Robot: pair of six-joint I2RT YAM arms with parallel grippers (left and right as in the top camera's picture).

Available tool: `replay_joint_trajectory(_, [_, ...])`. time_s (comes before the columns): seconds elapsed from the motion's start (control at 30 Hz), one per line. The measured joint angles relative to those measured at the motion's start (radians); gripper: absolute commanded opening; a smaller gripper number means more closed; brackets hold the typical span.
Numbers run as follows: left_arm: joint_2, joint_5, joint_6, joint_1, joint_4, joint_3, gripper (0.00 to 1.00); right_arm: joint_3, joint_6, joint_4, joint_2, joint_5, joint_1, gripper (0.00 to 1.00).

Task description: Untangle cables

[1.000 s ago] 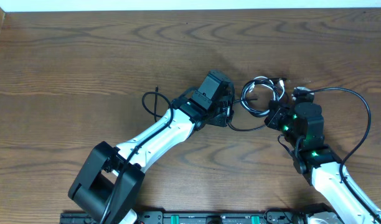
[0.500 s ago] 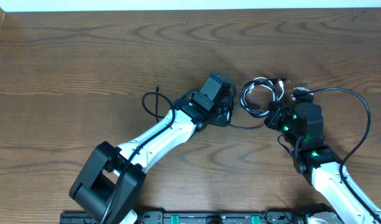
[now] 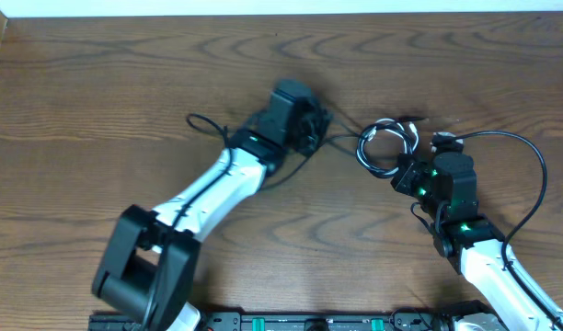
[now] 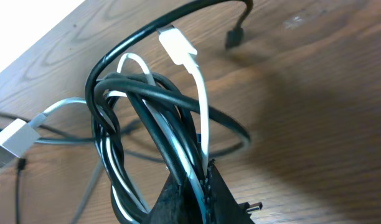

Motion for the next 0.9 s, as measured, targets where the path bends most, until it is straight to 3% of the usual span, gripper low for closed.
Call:
replay_joint_trajectory(0.23, [-0.245,0.307,0.34,0.213,0.04,0.0,0.07,0.0,0.0,-0.044,0.0,0.111,0.001,0.01])
replay_joint_trajectory(0.37, [-0.378,0.352,0.489,0.31,-0.133,0.002,0.07,0.0,0.0,-0.083,-0.002,0.169,-0.002,0.01])
replay_joint_trajectory(0.57, [-0.536,0.192,0.64,0.521,-0.464,0.006,0.07,0.0,0.0,-0.142,0.0,0.243,-0.095,0.01])
replay_joint_trajectory(0.77, [-0.537,0.049,0.685,0.576,-0.631,0.005,0.08,0.0,0.0,-0.123,0.0,0.203,-0.104,0.01])
replay_joint_trajectory(0.8, [-0.531,0.04,0.69,0.568,-0.641,0.005,0.11,0.0,0.0,-0.12,0.0,0.192,-0.104,0.01])
replay_joint_trajectory(0.83, [-0.52,0.032,0.696,0.552,-0.652,0.005,0.33,0.0,0.0,-0.116,0.0,0.168,-0.104,0.01])
replay_joint_trajectory(0.9, [-0.497,0.033,0.703,0.514,-0.656,0.006,0.52,0.0,0.0,-0.114,0.0,0.127,-0.104,0.01])
